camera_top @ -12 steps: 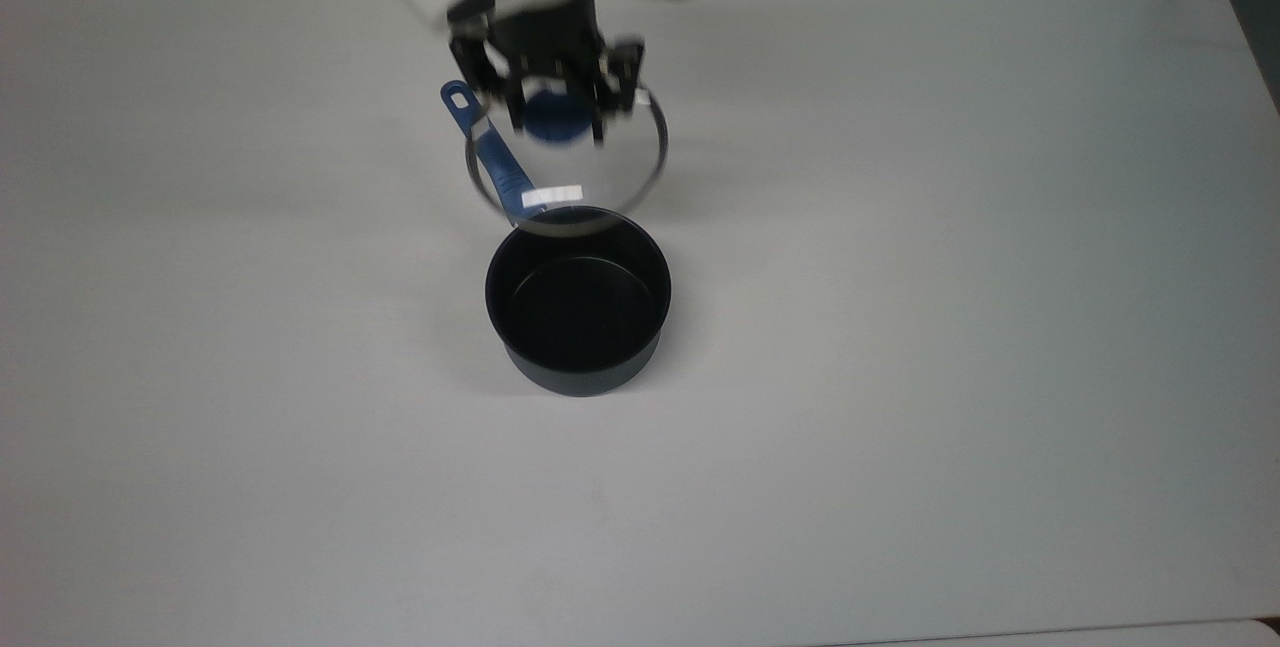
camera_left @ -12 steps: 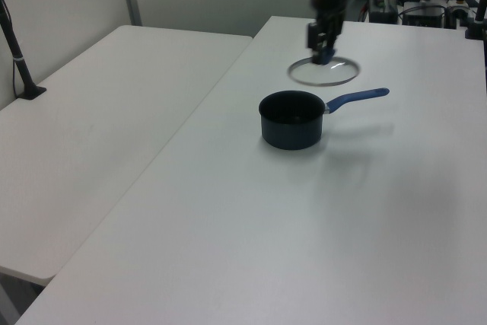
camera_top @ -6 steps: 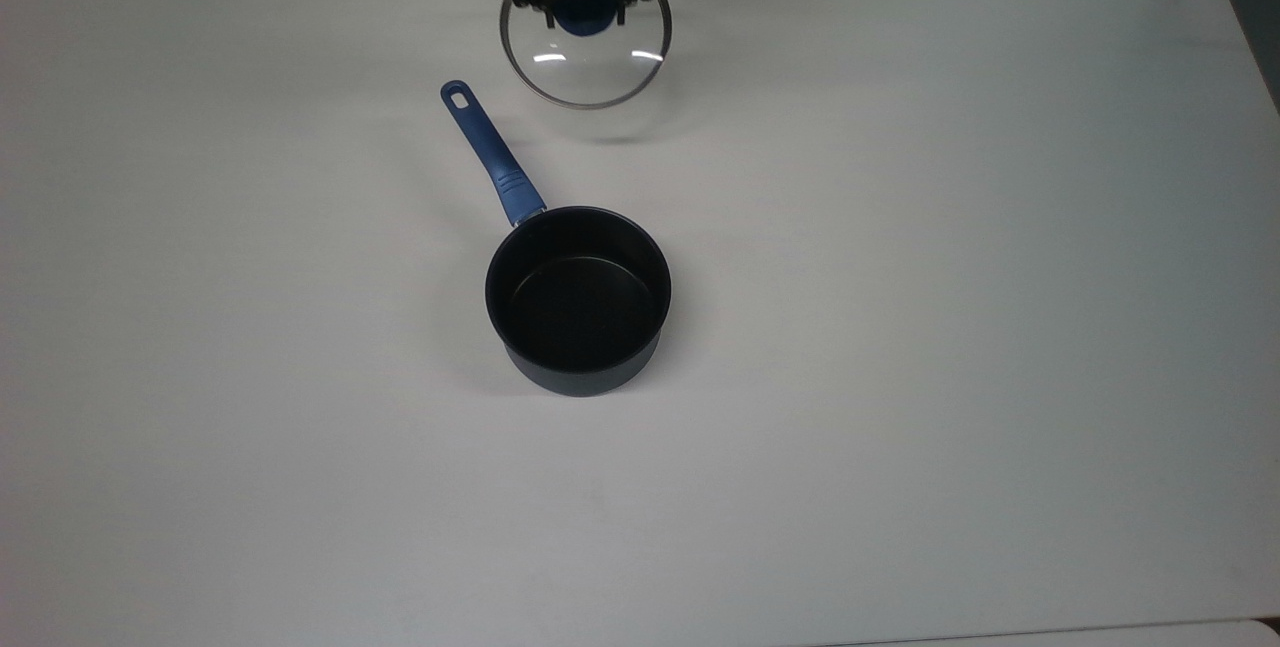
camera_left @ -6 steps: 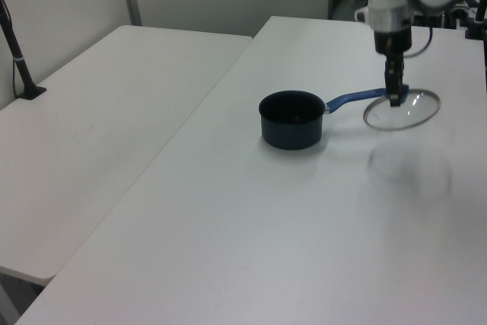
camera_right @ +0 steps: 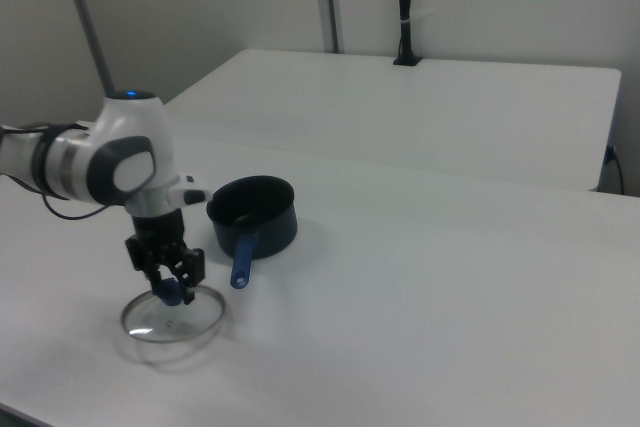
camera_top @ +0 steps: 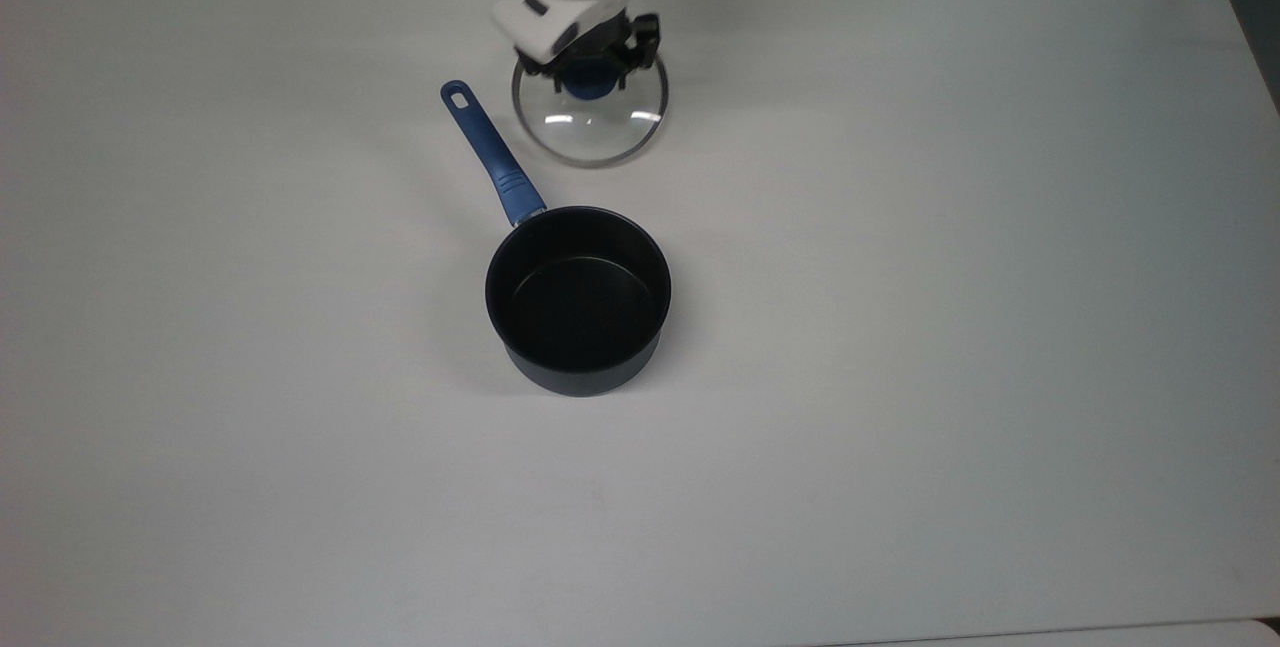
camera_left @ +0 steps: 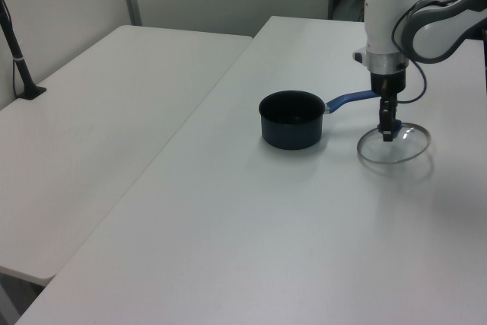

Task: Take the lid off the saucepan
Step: 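Lower the held lid onto the table beside the saucepan handle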

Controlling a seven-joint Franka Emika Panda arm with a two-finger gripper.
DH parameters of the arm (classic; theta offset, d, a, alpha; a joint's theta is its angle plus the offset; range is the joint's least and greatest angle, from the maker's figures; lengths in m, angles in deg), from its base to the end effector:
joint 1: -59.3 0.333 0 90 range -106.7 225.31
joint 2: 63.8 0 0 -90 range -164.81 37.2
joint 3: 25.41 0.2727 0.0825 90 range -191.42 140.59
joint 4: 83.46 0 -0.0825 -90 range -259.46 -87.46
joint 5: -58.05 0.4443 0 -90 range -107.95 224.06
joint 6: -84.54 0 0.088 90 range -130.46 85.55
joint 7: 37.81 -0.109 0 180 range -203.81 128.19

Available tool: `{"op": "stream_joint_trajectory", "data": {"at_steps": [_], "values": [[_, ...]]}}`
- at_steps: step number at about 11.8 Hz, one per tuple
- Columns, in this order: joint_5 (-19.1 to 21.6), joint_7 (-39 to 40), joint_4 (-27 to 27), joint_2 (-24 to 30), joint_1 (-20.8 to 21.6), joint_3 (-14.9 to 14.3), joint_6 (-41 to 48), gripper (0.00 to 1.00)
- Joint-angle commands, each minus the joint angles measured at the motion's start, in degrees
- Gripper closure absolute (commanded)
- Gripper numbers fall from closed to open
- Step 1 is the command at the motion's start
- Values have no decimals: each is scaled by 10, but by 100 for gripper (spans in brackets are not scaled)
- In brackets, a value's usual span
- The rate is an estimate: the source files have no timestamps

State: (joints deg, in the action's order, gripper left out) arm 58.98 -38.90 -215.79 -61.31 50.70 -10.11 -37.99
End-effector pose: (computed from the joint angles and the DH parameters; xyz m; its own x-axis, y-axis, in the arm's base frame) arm 0.5342 0.0626 0.2676 0.9879 0.0864 -0.1287 0.0873 -0.9962 0.0015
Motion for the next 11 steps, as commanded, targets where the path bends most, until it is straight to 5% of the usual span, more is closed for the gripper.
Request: {"op": "stream_joint_trajectory", "data": {"at_steps": [1, 3, 6, 11], "values": [[-16, -41, 2, -33, -17, 8, -46, 33], [-18, -44, 6, -27, -8, 8, -32, 1], [-18, -59, 67, -7, -8, 21, 55, 0], [-16, -169, 260, 5, -16, 21, 209, 0]]}}
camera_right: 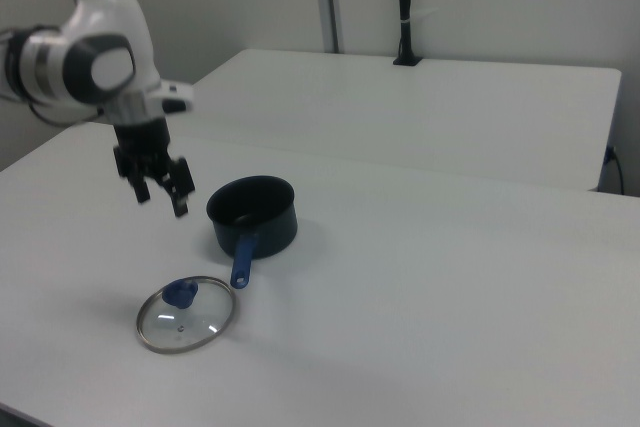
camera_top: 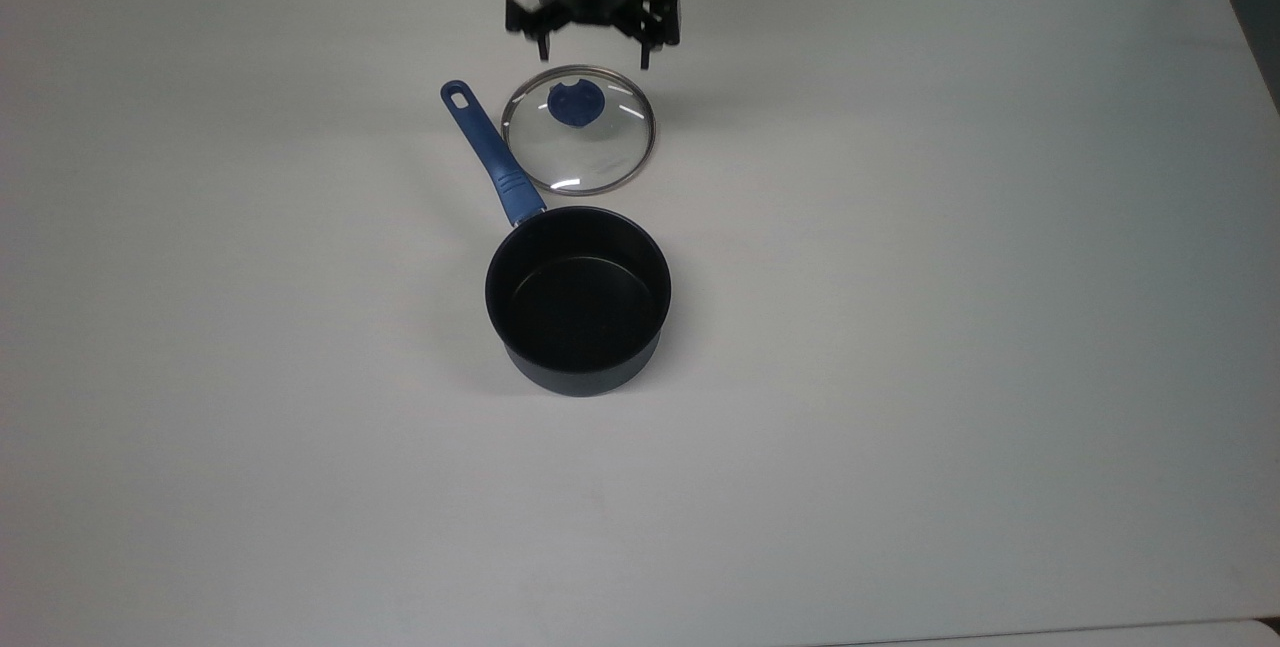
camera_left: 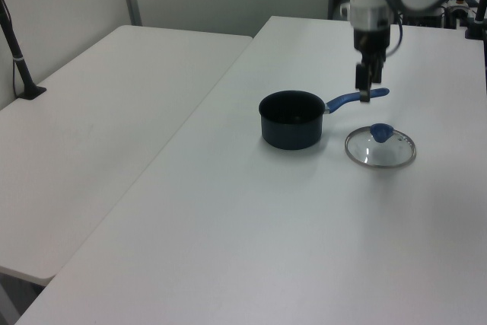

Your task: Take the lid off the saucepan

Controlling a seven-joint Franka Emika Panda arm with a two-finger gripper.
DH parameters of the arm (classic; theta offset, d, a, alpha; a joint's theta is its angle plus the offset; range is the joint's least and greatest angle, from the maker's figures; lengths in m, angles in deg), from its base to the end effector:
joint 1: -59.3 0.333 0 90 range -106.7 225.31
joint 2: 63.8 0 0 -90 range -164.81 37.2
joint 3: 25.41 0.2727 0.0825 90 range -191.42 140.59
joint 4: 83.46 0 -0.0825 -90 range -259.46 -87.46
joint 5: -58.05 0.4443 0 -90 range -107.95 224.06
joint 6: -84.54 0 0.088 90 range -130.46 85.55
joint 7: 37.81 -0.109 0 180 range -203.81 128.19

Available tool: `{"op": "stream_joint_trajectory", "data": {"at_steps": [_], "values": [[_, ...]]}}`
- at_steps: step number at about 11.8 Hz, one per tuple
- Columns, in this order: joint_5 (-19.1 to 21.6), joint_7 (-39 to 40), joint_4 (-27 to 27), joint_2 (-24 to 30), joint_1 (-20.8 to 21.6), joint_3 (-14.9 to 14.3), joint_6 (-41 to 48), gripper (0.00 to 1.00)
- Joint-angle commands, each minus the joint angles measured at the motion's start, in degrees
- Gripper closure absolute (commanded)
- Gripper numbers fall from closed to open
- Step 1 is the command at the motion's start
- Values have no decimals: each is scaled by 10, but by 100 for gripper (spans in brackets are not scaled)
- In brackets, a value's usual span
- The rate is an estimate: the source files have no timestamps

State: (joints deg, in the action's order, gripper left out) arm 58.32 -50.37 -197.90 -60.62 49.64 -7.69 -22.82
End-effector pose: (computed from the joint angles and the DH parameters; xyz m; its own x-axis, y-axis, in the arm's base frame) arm 0.5858 0.0844 0.4093 0.9944 -0.0818 -0.0662 -0.0801 -0.9964 0.0276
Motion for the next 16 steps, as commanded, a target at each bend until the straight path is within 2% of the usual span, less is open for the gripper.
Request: {"op": "stream_joint_trajectory", "data": {"at_steps": [1, 4, 5, 6, 7, 8, 16], "values": [[-11, -55, 112, -2, -6, -22, 79, 0], [-20, -23, 185, 1, 1, -110, 81, 0], [-39, 41, 200, -5, 3, -130, 81, 0], [-47, 111, 209, -8, 19, -154, 81, 0], [-46, 131, 212, -8, 55, -201, 85, 0], [-45, 129, 212, -9, 87, -231, 87, 0], [-38, 126, 212, -4, 92, -235, 88, 0]]}}
